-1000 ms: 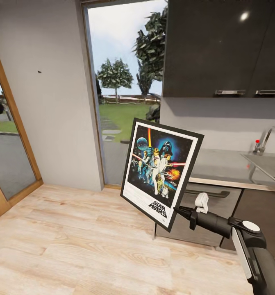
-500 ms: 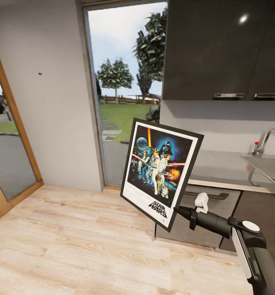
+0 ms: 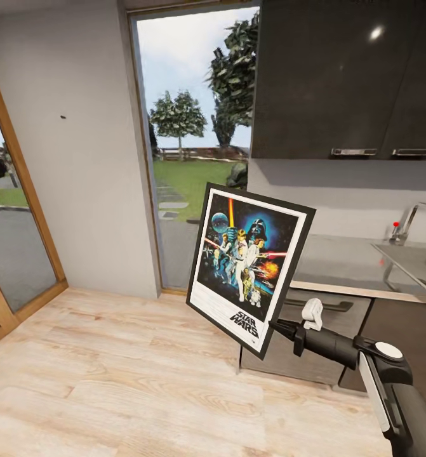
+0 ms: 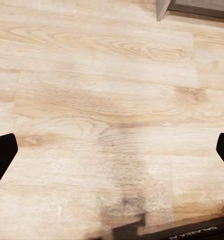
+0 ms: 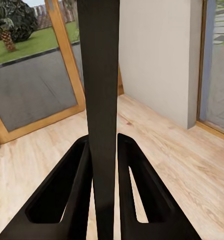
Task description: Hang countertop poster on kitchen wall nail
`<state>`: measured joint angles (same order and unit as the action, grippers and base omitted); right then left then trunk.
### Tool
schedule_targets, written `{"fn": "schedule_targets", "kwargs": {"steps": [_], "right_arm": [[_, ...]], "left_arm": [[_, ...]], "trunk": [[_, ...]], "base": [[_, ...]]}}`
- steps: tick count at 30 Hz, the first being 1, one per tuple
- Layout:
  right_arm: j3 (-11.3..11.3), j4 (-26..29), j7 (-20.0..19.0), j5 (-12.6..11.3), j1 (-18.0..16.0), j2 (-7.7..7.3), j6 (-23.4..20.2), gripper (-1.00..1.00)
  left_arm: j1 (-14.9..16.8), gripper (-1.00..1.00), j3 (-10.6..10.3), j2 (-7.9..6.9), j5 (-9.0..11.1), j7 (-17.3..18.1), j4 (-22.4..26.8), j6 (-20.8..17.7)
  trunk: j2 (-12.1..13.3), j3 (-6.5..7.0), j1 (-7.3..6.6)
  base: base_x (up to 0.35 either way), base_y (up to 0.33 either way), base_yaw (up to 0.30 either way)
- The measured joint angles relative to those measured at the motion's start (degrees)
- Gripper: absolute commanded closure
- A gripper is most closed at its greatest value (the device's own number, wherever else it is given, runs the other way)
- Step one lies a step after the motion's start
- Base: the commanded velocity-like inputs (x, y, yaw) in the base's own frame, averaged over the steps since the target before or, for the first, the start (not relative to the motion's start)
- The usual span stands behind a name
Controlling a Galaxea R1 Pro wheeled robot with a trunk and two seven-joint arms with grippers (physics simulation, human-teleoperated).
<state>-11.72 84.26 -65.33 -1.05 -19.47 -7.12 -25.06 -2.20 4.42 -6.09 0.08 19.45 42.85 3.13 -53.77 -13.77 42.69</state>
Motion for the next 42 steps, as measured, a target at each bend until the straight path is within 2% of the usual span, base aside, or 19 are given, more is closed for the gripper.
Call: {"fn": "schedule_targets", "kwargs": {"steps": [42], "right_arm": [[0.07,0.0,0.0,0.0,0.01,0.0,0.09,1.0]], "left_arm": [[0.0,-1.0,0.0,0.04,0.0,0.0,0.0,-0.02]], "trunk": [[16.87,7.56,-9.24]], "base": [[0.0,0.0,0.0]]}}
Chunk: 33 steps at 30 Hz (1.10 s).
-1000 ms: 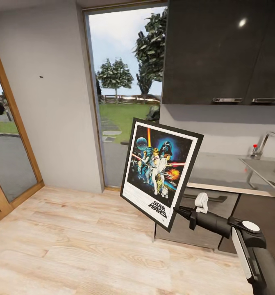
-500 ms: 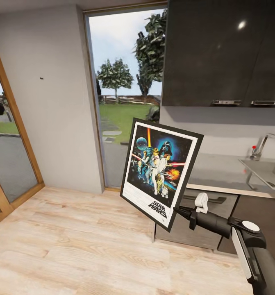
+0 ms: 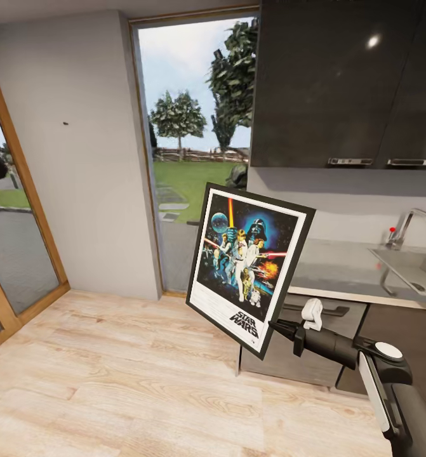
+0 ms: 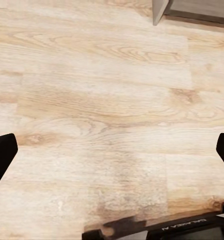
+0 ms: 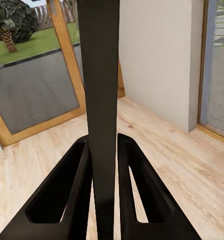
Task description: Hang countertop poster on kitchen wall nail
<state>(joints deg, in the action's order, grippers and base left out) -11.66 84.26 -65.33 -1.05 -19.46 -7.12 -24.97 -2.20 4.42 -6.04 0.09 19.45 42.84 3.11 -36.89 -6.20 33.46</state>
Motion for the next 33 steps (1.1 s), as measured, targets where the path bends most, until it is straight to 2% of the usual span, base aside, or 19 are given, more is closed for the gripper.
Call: {"fn": "schedule_targets", "kwargs": {"steps": [33], "right_arm": [[0.02,0.01,-0.03,0.0,0.04,0.0,0.0,1.0]], "left_arm": [[0.02,-1.0,0.0,-0.03,-0.03,0.0,0.02,-0.01]], "trunk": [[13.21,5.87,-7.25]], "base": [[0.0,0.0,0.0]]}}
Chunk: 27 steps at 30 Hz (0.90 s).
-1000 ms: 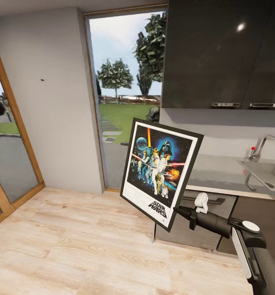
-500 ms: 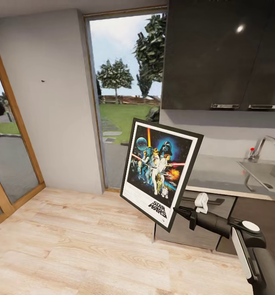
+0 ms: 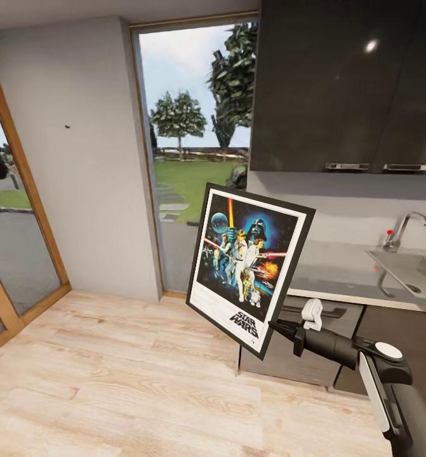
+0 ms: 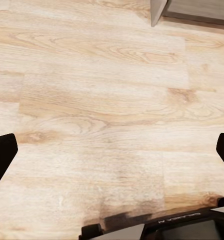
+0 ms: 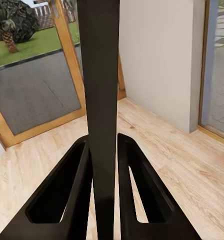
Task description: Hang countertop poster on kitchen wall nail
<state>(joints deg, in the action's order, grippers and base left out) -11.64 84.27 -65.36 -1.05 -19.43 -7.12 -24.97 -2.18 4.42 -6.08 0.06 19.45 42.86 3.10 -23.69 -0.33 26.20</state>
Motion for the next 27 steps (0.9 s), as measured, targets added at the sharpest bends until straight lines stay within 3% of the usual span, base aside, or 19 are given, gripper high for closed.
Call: {"fn": "schedule_targets", "kwargs": {"steps": [27], "right_arm": [[0.0,0.0,-0.05,-0.05,0.02,0.0,0.01,1.0]], "left_arm": [[0.01,-1.0,0.08,0.0,-0.07,-0.26,0.0,0.11]], "trunk": [[0.8,0.34,-0.44]], "base": [[0.0,0.003,0.0]]}}
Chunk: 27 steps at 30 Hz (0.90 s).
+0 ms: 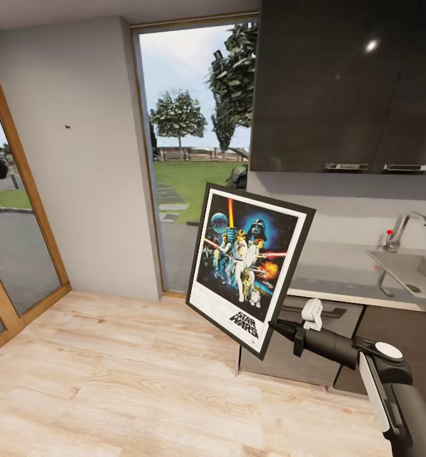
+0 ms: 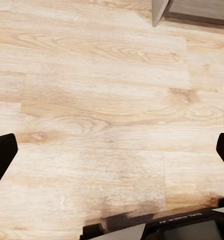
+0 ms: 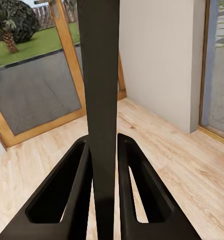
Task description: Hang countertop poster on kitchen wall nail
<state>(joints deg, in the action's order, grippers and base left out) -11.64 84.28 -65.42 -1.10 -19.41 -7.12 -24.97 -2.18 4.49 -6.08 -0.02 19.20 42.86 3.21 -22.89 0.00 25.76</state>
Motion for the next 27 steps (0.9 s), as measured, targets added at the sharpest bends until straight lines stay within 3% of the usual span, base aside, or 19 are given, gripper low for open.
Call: {"fn": "schedule_targets", "kwargs": {"steps": [7,27], "right_arm": [[0.06,-0.01,0.0,0.03,0.0,0.0,0.05,1.0],[0.17,0.07,0.0,0.04,0.0,0.0,0.07,1.0]], "left_arm": [[-0.01,-1.0,0.03,0.0,-0.02,-0.14,-0.04,-0.05],[-0.01,-1.0,0.04,0.0,0.02,0.02,-0.05,-0.06]], "trunk": [[0.0,0.0,0.0],[0.0,0.0,0.0]], "base": [[0.0,0.198,0.144],[0.0,0.296,0.285]]}}
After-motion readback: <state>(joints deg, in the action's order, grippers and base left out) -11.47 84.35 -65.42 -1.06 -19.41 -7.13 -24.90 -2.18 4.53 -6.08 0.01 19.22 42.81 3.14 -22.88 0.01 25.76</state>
